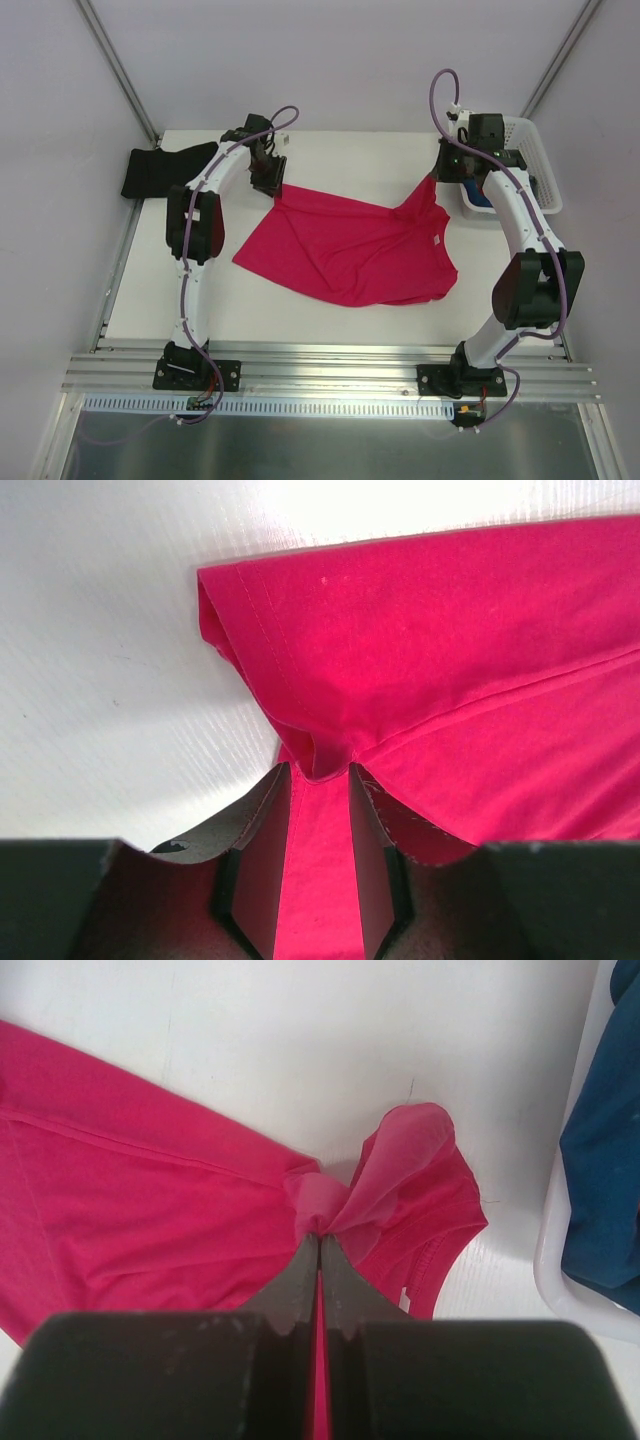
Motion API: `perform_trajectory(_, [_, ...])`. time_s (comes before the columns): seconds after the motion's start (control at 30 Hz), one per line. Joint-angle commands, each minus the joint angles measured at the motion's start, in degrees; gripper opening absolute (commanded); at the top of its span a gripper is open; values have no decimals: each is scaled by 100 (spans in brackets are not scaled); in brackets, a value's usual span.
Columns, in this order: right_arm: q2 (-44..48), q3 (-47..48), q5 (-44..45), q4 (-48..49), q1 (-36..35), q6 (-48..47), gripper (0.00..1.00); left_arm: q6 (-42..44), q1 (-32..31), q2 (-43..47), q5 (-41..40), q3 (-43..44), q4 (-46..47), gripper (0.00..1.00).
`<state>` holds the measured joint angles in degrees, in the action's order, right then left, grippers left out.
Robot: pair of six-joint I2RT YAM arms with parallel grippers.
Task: Fold and stack the t-shirts
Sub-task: Flatten the tshirt out
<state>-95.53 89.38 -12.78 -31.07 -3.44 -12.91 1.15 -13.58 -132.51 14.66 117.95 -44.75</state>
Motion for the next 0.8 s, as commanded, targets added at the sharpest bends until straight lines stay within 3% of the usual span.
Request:
perform_trajectory(0.0, [315,26,-94,163,63,43,1,123,-57,-47,-24,228,10,29])
perform_trajectory(0.23, [315,18,-102,163,81,43,1,122,-65,-73,11,228,2,27])
perform_trajectory(0.33, [333,9,-102,163,98,43,1,123,-83,-100,20,255,19,21])
perform_trajectory(0.4, [333,9,-85,163,89,34,1,140,-100,-100,29,255,19,7])
perform_trajectory(0.5, [342,-9,-94,163,107,34,0,149,-118,-65,46,237,10,0])
perform_trajectory(0.77, [377,70,-41,145,177,8,1,184,-75,295,-15,79,2,0])
